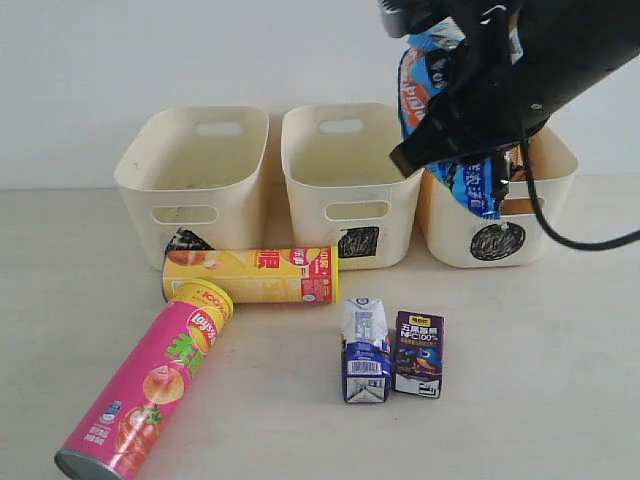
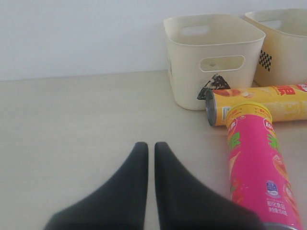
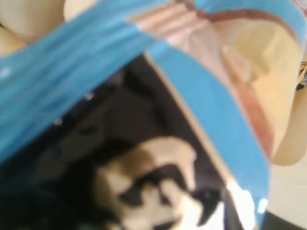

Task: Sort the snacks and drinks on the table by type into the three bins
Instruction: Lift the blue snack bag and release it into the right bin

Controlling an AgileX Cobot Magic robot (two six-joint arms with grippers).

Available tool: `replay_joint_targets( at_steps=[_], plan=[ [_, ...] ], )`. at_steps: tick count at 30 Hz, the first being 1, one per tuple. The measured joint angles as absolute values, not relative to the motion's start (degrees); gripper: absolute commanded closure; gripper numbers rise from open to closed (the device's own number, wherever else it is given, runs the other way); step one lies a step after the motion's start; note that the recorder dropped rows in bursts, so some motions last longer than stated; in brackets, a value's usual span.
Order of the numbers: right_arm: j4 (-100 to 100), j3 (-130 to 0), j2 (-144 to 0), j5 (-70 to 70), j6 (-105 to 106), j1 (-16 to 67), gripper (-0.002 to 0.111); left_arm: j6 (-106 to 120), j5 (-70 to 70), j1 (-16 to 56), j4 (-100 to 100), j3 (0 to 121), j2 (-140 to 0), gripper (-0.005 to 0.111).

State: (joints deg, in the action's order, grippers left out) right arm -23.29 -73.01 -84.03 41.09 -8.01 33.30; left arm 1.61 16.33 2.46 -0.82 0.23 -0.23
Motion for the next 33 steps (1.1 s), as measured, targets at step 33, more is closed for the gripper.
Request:
replay_joint_targets(
  at_steps=[33],
  plan=[
    [9.3,-104.0,-122.2,26.1,10.4,9.3,0.092,1.6,16.3,2.5,-0.8,0.2,-0.2,0.103]
  ],
)
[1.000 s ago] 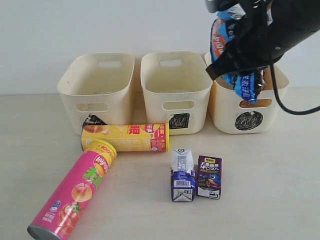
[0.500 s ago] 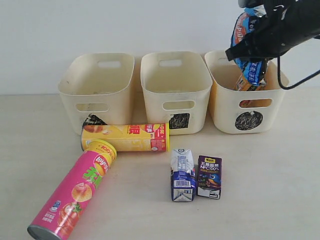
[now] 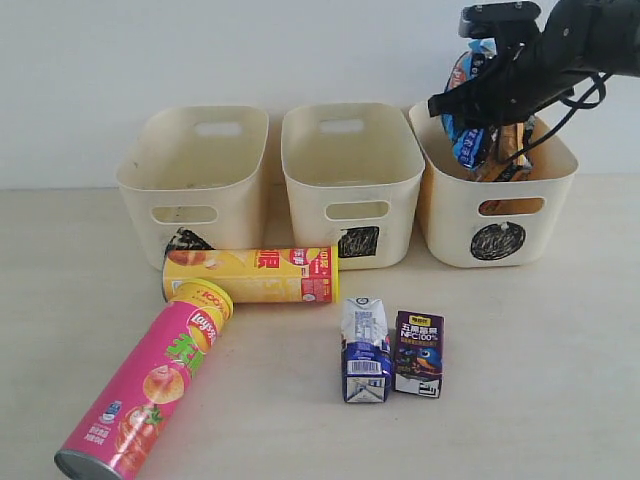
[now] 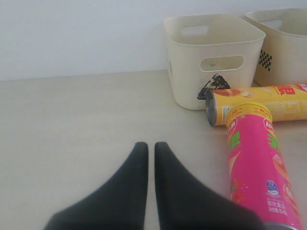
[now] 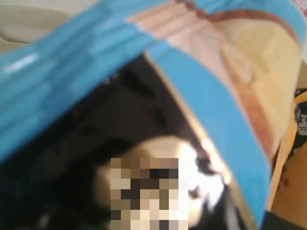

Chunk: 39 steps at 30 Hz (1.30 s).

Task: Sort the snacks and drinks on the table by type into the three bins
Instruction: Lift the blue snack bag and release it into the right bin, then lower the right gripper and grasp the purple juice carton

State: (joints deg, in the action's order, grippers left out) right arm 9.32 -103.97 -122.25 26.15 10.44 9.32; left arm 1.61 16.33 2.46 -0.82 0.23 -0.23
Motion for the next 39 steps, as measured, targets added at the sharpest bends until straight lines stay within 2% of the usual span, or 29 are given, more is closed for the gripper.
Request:
replay_joint_targets(
  at_steps=[6,9,19,22,30,31,39],
  plan=[
    [10.8,-105.3,-123.9,27.3,10.4,9.1,0.042,1.6,16.3,2.5,-0.8,0.2,-0.2,0.103],
    [10.9,-105.5,-123.9,27.2,10.4,9.1,0.027,1.6,16.3,2.5,-0.8,0.2,-0.2,0.103],
    [8.9,-105.5,-121.4,27.2,10.4,9.1,0.026,1.6,16.3,2.5,-0.8,0.2,-0.2,0.103],
    [7.2,-105.5,-118.5,29.6,10.4,9.1,0.036,1.6,16.3,2.5,-0.8,0.2,-0.2,0.103],
    [4.5,-105.6,-114.4,42.0,10.4,9.0,0.105,1.6,16.3,2.5,-0.8,0.2,-0.2,0.103],
    [4.5,-105.6,-114.3,44.1,10.4,9.0,0.108,1.6,16.3,2.5,-0.8,0.2,-0.2,0.103],
    [4.2,-105.6,-114.0,58.3,11.6,9.0,0.108,1.6,16.3,2.5,-0.8,0.2,-0.2,0.103]
  ],
)
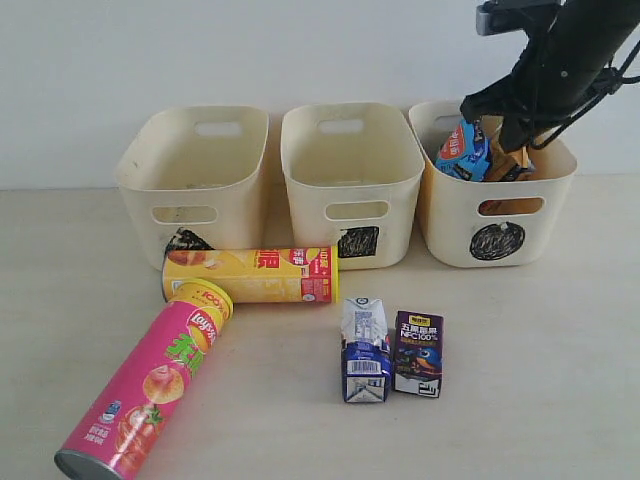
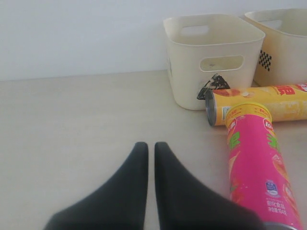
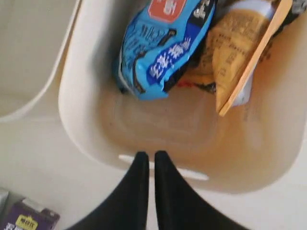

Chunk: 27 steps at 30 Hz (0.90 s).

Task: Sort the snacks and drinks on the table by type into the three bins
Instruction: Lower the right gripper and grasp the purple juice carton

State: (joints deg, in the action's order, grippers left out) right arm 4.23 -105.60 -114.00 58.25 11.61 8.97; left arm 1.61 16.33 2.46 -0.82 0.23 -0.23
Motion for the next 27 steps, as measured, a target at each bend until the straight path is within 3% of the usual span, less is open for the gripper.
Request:
replay_joint_targets(
  at_steps=[12,27],
  plan=[
    [4.4,-99.9,-106.6,67.1,12.9,11.7,0.108,1.6,16.3,2.5,-0.8,0.2,-0.2,0.103],
    [8.4,-73.1,-96.2,53.7,13.9,25.4,0.108,1.6,16.3,2.5,-0.8,0.2,-0.2,0.103]
  ],
)
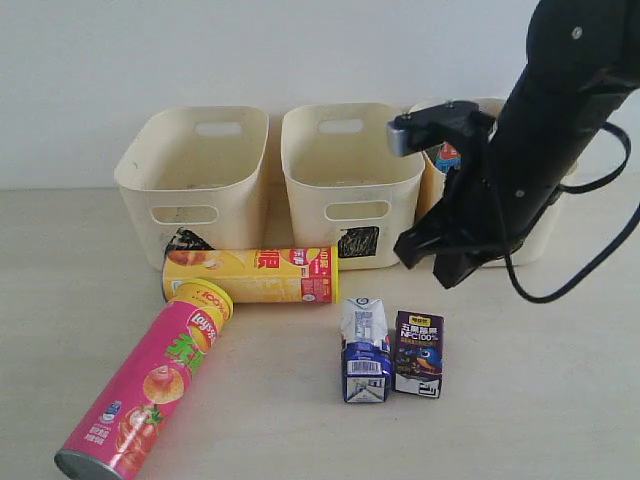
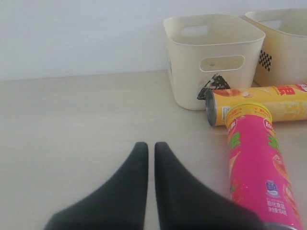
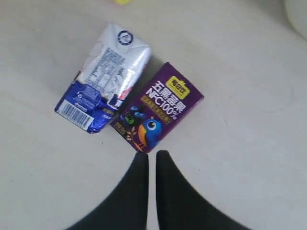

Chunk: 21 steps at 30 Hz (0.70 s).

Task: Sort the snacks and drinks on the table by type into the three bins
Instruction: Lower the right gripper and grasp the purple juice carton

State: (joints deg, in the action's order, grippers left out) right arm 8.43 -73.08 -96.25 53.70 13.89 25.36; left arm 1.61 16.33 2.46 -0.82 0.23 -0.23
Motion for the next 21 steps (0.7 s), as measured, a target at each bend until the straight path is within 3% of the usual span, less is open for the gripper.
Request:
replay_joint_targets(
  at_steps=[6,8,10,11,13,15,17,21],
  plan=[
    [9.7,-69.0,-97.9,50.4,11.1,26.4,0.108,1.6,16.3,2.5,-0.8,0.2,-0.2,0.103],
    [9.7,-68.9,-99.7,49.0,10.9,26.4,0.103,1.6,16.3,2.5,-0.8,0.2,-0.2,0.103],
    [9.8,-68.9,-101.8,47.5,10.2,26.4,0.084,1.6,16.3,2.5,-0.8,0.2,-0.2,0.103],
    [9.8,-68.9,-102.8,47.1,9.9,26.4,0.064,1.6,16.3,2.5,-0.8,0.2,-0.2,0.103],
    [9.8,-68.9,-104.8,46.0,9.6,26.4,0.041,1.6,16.3,2.5,-0.8,0.2,-0.2,0.103],
    [9.8,-69.1,-105.8,45.1,8.3,26.4,0.029,1.6,16.3,2.5,-0.8,0.2,-0.2,0.103],
    [9.8,-70.2,-106.5,44.4,7.0,26.4,0.029,1.6,16.3,2.5,-0.8,0.2,-0.2,0.103],
    [8.0,-75.0,-108.3,44.9,0.6,26.4,0.040,1.6,16.3,2.5,-0.8,0.2,-0.2,0.103]
  ],
)
